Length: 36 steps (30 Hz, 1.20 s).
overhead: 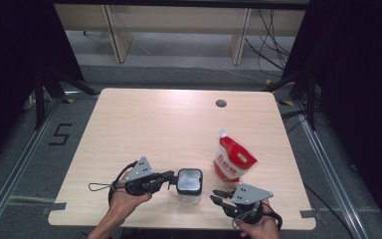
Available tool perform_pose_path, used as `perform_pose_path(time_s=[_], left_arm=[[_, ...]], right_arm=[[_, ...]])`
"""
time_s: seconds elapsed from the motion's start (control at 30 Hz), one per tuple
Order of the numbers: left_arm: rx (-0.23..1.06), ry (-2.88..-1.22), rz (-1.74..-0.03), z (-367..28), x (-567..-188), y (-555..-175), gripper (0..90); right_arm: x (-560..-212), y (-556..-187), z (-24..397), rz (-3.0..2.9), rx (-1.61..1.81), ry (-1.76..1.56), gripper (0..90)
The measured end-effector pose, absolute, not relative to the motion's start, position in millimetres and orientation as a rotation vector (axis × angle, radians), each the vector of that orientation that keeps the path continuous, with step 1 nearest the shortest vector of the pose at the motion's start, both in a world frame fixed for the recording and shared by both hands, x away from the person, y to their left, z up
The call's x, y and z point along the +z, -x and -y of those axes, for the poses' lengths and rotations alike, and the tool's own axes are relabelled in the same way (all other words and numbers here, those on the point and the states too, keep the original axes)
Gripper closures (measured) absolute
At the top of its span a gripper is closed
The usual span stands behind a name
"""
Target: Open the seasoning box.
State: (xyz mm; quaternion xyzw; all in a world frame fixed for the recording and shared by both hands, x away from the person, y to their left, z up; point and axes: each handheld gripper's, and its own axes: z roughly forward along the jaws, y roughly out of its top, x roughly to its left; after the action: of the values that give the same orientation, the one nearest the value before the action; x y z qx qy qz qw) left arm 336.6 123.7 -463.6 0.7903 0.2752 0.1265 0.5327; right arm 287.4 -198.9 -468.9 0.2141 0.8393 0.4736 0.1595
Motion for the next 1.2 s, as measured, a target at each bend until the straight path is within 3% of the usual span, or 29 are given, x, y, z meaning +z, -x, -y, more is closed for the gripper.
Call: perform_pose_path(time_s=[0.63,0.8,0.97,1.2], left_arm=[[0.301,-1.881,-0.669,-125,-465,-337,86.8],[0.288,-1.862,-0.693,-132,-463,-340,77.9],[0.234,-1.903,-0.645,-145,-472,-340,63.6],[0.217,-1.966,-0.616,-148,-492,-340,57.5]], right_arm=[[-459,-302,167,-2.389,1.362,-0.502,85.5],[-457,-304,160,-2.374,1.368,-0.492,85.7],[-455,-304,160,-2.365,1.369,-0.492,85.7],[-450,-305,156,-2.357,1.372,-0.477,85.4]])
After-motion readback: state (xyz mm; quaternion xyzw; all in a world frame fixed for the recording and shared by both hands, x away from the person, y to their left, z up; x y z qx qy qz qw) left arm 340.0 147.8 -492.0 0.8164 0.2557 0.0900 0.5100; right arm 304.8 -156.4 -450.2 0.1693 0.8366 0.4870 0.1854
